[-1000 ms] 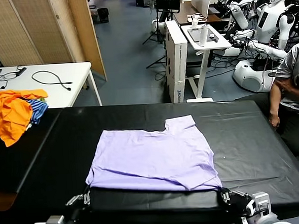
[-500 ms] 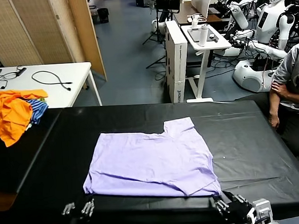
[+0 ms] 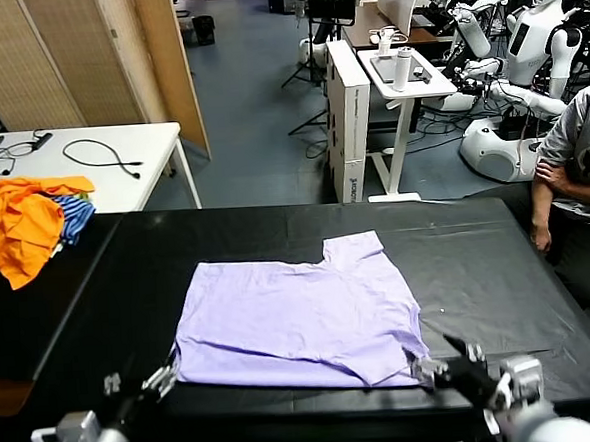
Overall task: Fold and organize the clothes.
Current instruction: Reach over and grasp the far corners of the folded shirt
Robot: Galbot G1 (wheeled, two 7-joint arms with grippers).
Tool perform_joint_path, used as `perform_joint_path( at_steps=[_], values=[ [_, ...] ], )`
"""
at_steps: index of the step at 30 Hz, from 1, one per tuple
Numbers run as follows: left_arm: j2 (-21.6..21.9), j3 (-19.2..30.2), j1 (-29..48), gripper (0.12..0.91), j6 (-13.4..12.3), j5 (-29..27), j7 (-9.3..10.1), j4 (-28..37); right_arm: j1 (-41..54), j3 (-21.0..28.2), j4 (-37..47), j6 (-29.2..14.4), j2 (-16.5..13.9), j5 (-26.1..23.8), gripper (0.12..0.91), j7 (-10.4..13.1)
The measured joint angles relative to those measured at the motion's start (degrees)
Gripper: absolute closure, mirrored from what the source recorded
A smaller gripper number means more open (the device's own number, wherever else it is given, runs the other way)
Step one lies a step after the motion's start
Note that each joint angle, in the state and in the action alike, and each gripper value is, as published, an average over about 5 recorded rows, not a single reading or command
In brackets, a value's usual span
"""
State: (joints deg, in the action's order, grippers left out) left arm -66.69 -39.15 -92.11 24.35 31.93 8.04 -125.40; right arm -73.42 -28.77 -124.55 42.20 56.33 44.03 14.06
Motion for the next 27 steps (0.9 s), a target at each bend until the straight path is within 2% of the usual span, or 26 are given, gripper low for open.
perform_joint_path(
  at_steps=[4, 7, 17, 27],
  values=[
    [2.38, 2.75, 7.56, 0.123, 2.64, 4.56, 2.16, 4.22, 8.65, 4.13, 6.84, 0.00, 0.88, 0.10, 0.118, 0.18],
    [3.95, 5.24, 13.46, 0.123, 3.87, 8.30, 3.02, 7.94, 13.80, 6.67, 11.46, -0.01, 1.64, 0.14, 0.118, 0.20],
    [7.71, 12.89, 28.92, 0.123, 6.31, 15.68, 2.72, 21.37, 24.41, 12.60, 24.10, -0.01, 2.82, 0.08, 0.118, 0.18],
    [7.75, 18.27, 38.37, 0.123, 6.27, 13.95, 1.44, 32.05, 28.45, 15.08, 30.15, -0.01, 3.98, 0.19, 0.118, -0.26]
  ],
)
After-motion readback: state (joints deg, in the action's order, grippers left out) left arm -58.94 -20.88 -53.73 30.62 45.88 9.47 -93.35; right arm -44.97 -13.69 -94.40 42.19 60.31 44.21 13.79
